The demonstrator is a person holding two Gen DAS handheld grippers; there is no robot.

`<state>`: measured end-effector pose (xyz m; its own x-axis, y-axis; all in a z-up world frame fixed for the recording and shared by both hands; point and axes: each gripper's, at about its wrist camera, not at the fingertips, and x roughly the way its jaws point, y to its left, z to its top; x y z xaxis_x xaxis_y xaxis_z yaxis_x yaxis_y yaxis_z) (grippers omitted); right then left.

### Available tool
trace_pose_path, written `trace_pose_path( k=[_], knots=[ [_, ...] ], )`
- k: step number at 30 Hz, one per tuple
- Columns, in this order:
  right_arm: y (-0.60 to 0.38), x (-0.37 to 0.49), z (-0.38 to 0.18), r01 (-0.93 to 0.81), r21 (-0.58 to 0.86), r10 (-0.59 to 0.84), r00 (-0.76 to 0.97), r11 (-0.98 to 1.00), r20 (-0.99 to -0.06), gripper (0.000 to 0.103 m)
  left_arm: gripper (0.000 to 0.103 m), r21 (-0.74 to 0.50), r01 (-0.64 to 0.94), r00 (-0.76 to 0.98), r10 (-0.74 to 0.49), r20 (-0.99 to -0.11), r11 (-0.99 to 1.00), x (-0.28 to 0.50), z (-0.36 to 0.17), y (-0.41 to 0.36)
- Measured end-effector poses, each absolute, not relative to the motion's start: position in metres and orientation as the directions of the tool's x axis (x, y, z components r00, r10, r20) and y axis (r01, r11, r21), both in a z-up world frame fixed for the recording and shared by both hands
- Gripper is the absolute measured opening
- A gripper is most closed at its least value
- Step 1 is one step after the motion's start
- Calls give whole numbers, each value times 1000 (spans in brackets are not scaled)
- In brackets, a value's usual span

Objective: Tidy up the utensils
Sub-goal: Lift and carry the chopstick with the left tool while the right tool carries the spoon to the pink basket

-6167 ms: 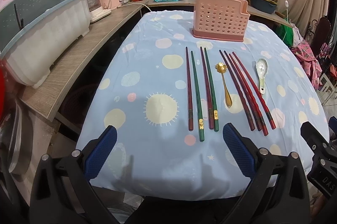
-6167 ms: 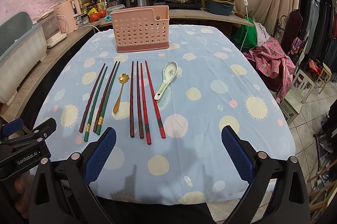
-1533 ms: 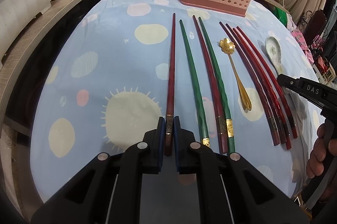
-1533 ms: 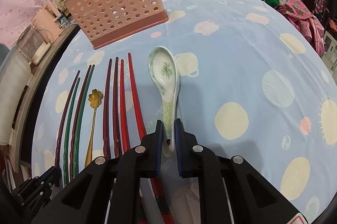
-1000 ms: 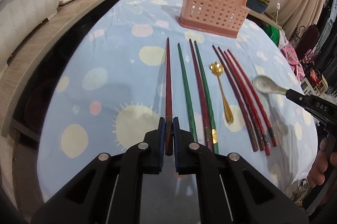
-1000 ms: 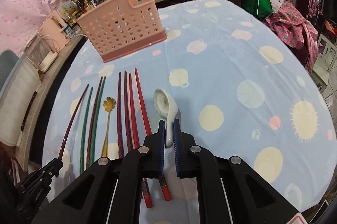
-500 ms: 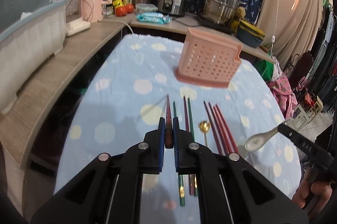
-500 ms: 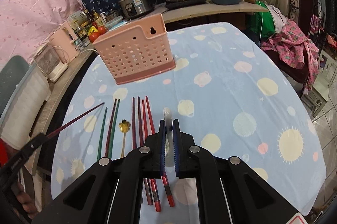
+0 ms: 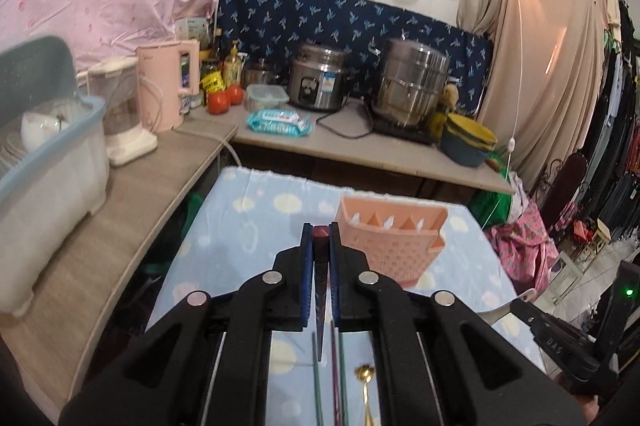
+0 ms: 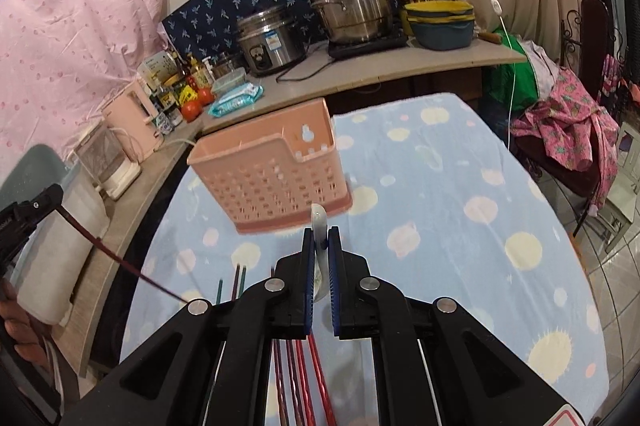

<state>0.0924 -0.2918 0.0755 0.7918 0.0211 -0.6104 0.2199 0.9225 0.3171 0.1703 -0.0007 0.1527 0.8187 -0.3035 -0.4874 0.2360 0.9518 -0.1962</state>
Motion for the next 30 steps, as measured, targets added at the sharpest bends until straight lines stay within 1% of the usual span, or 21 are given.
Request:
trace_pose_path(
  k=[3,9,14,17,25,30],
  knots=[
    [-298,113,86,214,323,20,806,922,-591,7,7,-204,253,835,-319,-449,946,181,175,-7],
    [-314,157,107,215,336,5,836,917,-548,7,7,-210,290,877,-347,-332,934,207,231,-22],
    [-328,194,114,230,355,-2,842,906,-539,7,7,-213,306,893,-357,-273,928,226,252,-36],
    [-332,215,111,242,352,-10,836,904,-549,7,7,-217,304,890,-358,-282,928,243,247,-43],
    [-330,248,80,262,319,-10,787,911,-617,7,7,-213,279,855,-343,-388,936,281,199,-57],
    [-327,255,65,266,309,-7,768,913,-640,7,7,-218,262,843,-333,-422,940,292,180,-55]
  ],
)
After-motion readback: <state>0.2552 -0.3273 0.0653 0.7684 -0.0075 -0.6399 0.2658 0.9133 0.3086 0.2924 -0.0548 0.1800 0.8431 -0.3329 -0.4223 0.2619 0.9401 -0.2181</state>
